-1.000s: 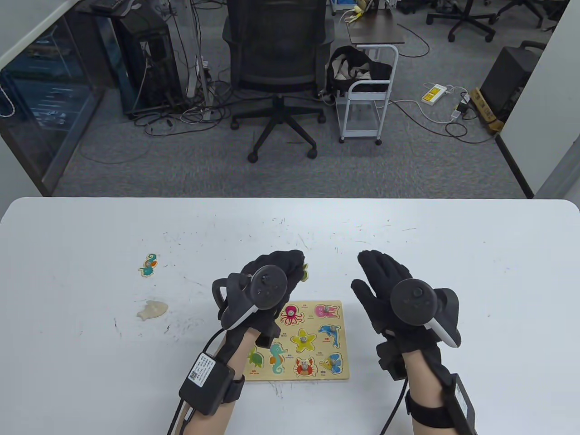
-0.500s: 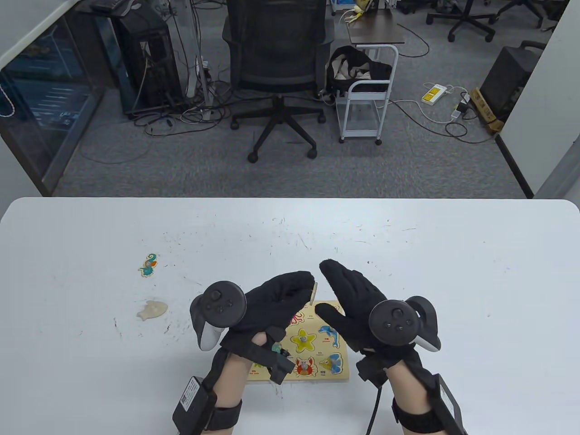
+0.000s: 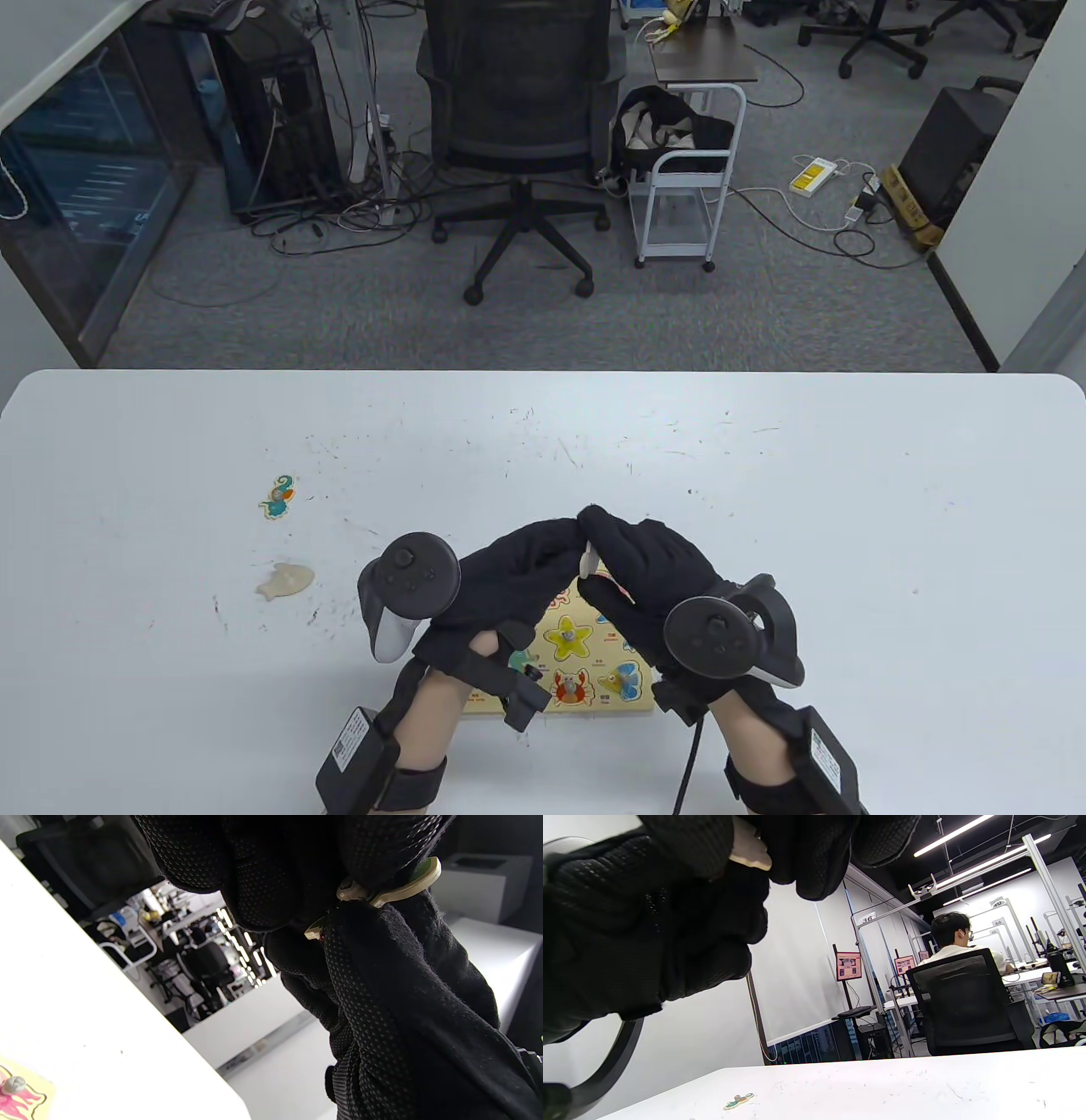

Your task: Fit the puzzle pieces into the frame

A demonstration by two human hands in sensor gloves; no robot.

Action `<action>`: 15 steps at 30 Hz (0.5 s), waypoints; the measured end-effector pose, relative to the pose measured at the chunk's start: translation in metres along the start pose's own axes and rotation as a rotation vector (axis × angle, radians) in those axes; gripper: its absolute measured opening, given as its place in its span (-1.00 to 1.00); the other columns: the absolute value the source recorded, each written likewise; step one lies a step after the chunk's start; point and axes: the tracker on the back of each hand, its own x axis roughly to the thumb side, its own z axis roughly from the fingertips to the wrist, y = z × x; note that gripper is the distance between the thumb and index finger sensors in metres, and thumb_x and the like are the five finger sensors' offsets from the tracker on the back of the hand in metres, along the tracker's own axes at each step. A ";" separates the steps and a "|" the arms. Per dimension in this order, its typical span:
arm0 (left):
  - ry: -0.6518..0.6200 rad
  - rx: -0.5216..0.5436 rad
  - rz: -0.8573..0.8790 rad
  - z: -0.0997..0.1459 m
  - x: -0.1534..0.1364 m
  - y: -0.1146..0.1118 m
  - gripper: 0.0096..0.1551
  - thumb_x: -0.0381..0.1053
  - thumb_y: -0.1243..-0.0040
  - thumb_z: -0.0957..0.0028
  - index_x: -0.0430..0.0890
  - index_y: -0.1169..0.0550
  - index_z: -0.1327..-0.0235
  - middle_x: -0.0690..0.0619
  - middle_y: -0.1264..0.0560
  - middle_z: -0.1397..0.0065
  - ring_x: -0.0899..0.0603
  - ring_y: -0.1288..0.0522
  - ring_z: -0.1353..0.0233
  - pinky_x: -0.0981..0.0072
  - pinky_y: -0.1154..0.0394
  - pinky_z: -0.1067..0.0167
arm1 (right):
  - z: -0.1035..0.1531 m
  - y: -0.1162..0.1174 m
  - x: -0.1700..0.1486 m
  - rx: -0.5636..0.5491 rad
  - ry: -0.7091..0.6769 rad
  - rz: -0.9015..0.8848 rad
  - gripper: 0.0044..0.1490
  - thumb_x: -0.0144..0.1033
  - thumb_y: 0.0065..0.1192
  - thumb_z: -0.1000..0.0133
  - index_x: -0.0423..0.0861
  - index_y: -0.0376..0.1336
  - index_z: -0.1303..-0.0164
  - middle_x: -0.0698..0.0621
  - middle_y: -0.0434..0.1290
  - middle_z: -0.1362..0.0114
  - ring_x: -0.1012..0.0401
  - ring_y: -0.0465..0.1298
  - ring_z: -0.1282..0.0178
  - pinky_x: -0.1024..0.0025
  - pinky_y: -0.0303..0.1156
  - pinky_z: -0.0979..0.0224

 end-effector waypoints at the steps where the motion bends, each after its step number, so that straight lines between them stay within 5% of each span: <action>1: -0.009 0.008 -0.015 0.001 0.002 0.001 -0.50 0.27 -0.30 -0.07 0.23 -0.58 -0.28 0.21 -0.70 -0.28 0.04 -0.69 -0.27 0.12 -0.58 -0.32 | 0.000 -0.001 -0.001 0.001 -0.001 -0.019 -0.11 0.06 0.37 -0.03 0.13 0.10 -0.57 0.07 0.46 -0.49 0.11 0.59 -0.38 0.01 0.39 -0.52; 5: -0.072 0.064 -0.108 0.006 0.011 0.005 -0.46 0.27 -0.29 -0.07 0.22 -0.56 -0.33 0.20 -0.68 -0.32 0.03 -0.67 -0.30 0.11 -0.57 -0.34 | -0.001 -0.004 -0.010 0.028 0.000 -0.127 -0.10 0.10 0.35 -0.03 0.10 0.11 -0.57 0.09 0.49 -0.46 0.13 0.61 -0.34 0.02 0.41 -0.49; 15: -0.347 0.284 -0.576 0.032 0.052 0.003 -0.42 0.24 -0.32 -0.05 0.28 -0.50 -0.37 0.25 -0.62 -0.41 0.05 -0.63 -0.39 0.11 -0.54 -0.42 | -0.010 0.009 -0.044 0.305 0.038 -0.765 -0.07 0.13 0.33 -0.05 -0.07 0.15 -0.55 0.03 0.55 -0.35 0.12 0.65 -0.24 0.02 0.44 -0.43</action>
